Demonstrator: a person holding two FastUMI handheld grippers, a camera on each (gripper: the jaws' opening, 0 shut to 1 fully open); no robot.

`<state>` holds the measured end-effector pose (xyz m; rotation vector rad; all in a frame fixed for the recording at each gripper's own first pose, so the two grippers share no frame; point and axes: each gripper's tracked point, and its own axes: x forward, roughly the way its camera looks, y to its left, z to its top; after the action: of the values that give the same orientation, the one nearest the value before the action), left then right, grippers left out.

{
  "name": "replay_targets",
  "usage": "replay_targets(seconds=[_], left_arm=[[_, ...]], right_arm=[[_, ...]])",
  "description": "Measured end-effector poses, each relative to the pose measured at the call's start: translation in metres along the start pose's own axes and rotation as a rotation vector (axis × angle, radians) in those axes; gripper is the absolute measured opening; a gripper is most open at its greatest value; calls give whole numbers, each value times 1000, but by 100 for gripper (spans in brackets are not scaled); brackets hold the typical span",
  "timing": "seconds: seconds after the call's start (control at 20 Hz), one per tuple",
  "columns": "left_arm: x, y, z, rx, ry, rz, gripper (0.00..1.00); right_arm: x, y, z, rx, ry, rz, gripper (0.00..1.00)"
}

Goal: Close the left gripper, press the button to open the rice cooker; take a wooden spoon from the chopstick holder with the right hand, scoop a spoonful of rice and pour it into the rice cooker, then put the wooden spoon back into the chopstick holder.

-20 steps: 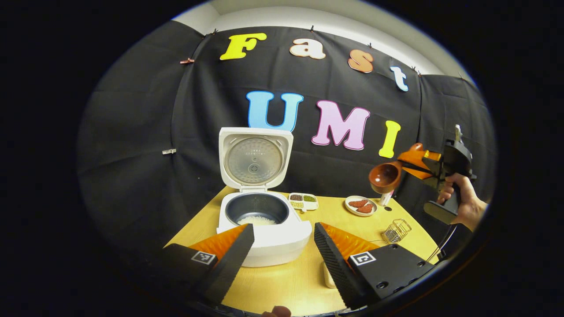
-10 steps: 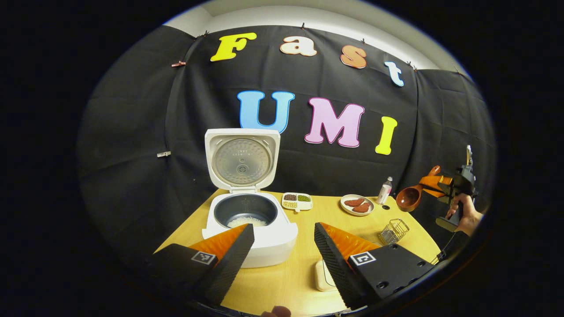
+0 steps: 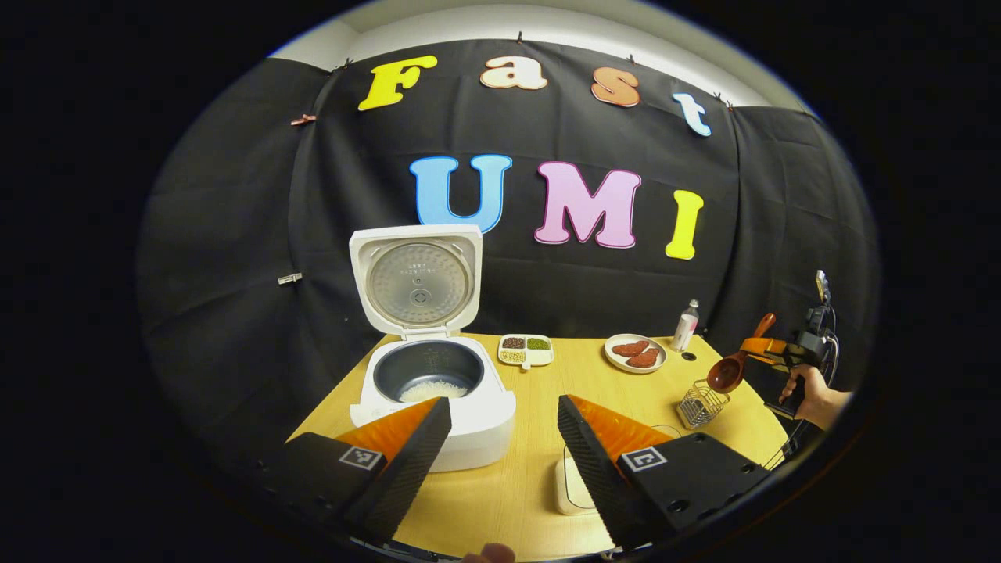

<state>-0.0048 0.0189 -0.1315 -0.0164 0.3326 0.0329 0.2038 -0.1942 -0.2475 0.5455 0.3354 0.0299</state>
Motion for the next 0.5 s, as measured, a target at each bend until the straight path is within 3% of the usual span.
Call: replay_targets(seconds=[0.5], left_arm=[[-2, -8, -11, 27, 47, 25, 95]], right_arm=[[42, -21, -57, -190, 110, -25, 11]])
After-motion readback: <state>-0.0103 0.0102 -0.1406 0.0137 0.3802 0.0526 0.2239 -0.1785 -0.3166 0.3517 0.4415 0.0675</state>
